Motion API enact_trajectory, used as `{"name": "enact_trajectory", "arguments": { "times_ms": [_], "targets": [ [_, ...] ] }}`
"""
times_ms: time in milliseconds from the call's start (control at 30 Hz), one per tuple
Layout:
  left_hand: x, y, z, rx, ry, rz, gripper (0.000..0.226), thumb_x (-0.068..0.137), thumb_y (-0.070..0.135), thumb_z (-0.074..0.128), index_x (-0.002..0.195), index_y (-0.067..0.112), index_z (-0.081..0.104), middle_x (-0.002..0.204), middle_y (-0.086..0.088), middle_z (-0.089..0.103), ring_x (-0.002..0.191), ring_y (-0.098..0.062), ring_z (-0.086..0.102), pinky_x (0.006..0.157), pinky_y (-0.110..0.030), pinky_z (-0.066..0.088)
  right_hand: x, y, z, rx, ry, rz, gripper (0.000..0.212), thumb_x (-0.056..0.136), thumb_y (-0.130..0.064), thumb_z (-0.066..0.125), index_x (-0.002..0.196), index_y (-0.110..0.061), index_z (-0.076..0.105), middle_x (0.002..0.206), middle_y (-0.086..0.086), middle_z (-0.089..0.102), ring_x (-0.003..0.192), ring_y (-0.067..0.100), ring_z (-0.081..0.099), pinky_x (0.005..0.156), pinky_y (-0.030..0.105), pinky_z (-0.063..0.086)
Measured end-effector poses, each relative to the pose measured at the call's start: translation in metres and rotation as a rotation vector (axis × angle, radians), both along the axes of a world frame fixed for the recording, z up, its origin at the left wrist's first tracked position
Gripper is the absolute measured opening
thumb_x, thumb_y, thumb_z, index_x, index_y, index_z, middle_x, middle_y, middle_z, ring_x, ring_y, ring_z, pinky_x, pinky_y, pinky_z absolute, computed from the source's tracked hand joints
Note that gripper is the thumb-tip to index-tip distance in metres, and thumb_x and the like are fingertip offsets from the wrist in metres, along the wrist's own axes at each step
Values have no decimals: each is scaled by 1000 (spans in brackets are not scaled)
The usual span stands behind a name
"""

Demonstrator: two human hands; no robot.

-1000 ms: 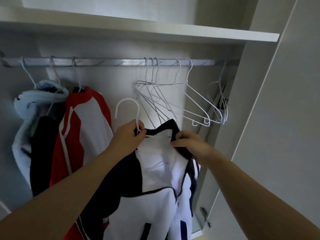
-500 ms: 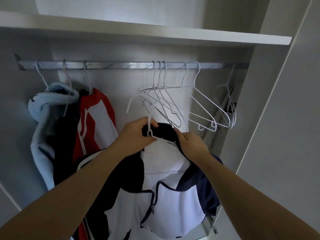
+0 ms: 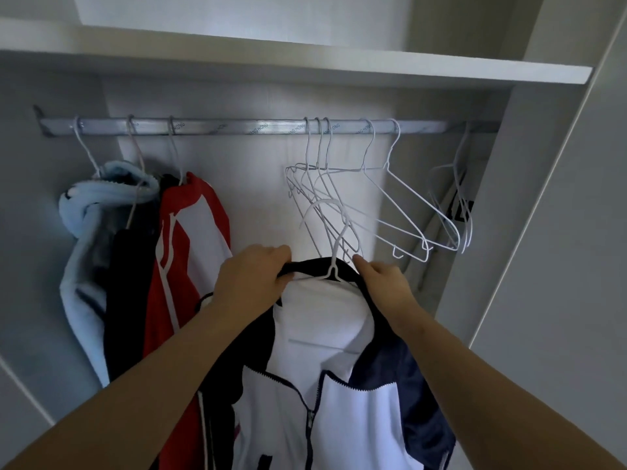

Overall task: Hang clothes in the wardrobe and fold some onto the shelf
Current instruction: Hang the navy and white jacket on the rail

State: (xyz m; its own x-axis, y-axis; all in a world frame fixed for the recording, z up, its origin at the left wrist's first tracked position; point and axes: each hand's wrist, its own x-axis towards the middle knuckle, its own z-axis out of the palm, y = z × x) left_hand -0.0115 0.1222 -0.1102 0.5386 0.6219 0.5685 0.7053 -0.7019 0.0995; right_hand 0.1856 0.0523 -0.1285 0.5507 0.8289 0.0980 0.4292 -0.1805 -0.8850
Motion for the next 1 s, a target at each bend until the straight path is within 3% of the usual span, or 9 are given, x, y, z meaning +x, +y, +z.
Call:
{"name": "enact_trajectory", "arguments": {
  "times_ms": [100, 233, 333, 400, 600, 700, 800, 900, 1000],
  "targets": [
    [19, -11, -6, -217, -172, 3, 30, 88, 24, 56, 66, 20, 37, 64, 5, 40, 62, -15, 43, 47, -22, 22, -6, -4, 4, 32, 127, 128, 36, 77, -57, 62, 75, -22, 55, 65, -12, 62, 65, 2, 57, 56, 22, 38],
    [20, -7, -11, -841, -317, -226, 29, 83, 21, 65, 65, 22, 42, 60, 4, 49, 50, -8, 52, 45, -20, 42, 5, -11, 2, -29, 165, 295, 22, 70, -28, 78, 76, -23, 58, 61, -9, 63, 56, 4, 60, 56, 18, 44],
    [10, 5, -12, -617, -174, -267, 17, 80, 37, 68, 84, 33, 52, 87, 15, 53, 80, -5, 53, 73, -24, 45, 8, -12, -1, 40, 169, 238, 9, 77, -8, 68, 70, -6, 63, 65, 5, 55, 64, 16, 51, 62, 25, 41],
    [10, 11, -13, -584, -24, -252, 38, 81, 45, 64, 112, 30, 49, 108, 14, 50, 101, -8, 51, 89, -28, 44, 7, -11, -2, 100, 219, 216, 17, 80, -6, 61, 77, 10, 59, 69, 11, 50, 69, 20, 47, 67, 30, 38],
    [34, 12, -22, -546, -225, -189, 30, 90, 41, 54, 67, 25, 43, 64, 6, 50, 68, -17, 53, 60, -29, 36, 10, -11, 13, 85, 153, 199, 45, 88, -43, 55, 79, 0, 65, 74, 9, 61, 74, 18, 56, 75, 32, 43],
    [42, 17, -18, -522, -366, -172, 26, 89, 35, 58, 68, 24, 47, 63, 9, 49, 65, -14, 50, 55, -23, 33, 23, -9, 18, -150, -222, -42, 65, 90, -63, 29, 78, -8, 61, 75, 4, 56, 77, 22, 51, 73, 33, 39],
    [49, 21, -16, -497, -389, -175, 23, 89, 36, 59, 74, 21, 50, 63, 11, 49, 66, -12, 50, 56, -21, 34, 33, -7, 15, -318, -407, -90, 53, 94, -52, 28, 89, -11, 61, 83, 5, 55, 77, 25, 48, 73, 32, 37],
    [50, 26, -15, -443, -211, -98, 23, 88, 45, 55, 82, 22, 54, 75, 4, 59, 82, -20, 59, 76, -31, 45, 34, 0, 6, -335, -212, -86, 45, 92, -42, 39, 107, -4, 59, 104, 14, 61, 87, 28, 55, 79, 33, 44],
    [36, 35, -17, -509, -144, -23, 41, 85, 49, 58, 117, 24, 57, 111, 2, 62, 106, -19, 56, 94, -40, 44, 20, 3, 2, -265, 131, -41, 43, 94, -31, 49, 119, 3, 56, 94, 13, 58, 74, 22, 53, 66, 29, 44]
  ]
}}
